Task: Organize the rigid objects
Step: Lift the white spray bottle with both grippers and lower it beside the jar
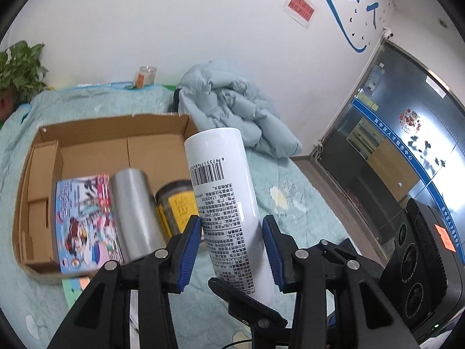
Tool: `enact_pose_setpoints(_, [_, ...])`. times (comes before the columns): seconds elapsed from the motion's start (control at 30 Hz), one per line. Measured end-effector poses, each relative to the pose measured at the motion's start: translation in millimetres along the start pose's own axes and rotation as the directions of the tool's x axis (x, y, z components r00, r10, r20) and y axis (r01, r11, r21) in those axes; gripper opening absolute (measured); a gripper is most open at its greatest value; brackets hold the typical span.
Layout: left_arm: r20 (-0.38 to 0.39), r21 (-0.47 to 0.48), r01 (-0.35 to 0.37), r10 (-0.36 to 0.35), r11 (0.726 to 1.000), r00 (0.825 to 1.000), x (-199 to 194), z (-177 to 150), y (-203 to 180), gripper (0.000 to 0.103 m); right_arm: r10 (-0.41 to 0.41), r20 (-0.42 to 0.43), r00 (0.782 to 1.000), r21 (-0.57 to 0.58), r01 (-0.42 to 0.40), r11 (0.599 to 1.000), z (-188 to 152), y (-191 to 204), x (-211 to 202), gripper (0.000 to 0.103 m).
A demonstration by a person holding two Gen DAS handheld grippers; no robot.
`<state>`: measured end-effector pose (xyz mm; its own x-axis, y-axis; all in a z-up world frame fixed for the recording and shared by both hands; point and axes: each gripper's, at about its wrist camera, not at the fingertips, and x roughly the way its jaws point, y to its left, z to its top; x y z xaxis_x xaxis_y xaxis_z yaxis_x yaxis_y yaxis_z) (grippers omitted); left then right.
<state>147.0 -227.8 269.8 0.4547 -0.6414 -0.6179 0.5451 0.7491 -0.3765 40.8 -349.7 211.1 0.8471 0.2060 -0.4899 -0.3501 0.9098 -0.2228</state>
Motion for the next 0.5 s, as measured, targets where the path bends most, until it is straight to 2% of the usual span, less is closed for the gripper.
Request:
enact_pose_setpoints(0.3, [0.017,-0.002,0.007,-0.007,1.000,1.000,17.1,62.5,0.1,0.040,-0.014,0.012,1.000,-0.014,0.014,1.000,43.8,-17.2,14.6,0.047])
enact_pose_setpoints(0.5, [-0.021,-0.039,0.020,-0.021,0.999,1.000,56.8,107.6,10.6,0.040,-0.011,-0.045,0.999,-0.020,0.010,1.000,75.1,-39.4,41.7,0.047])
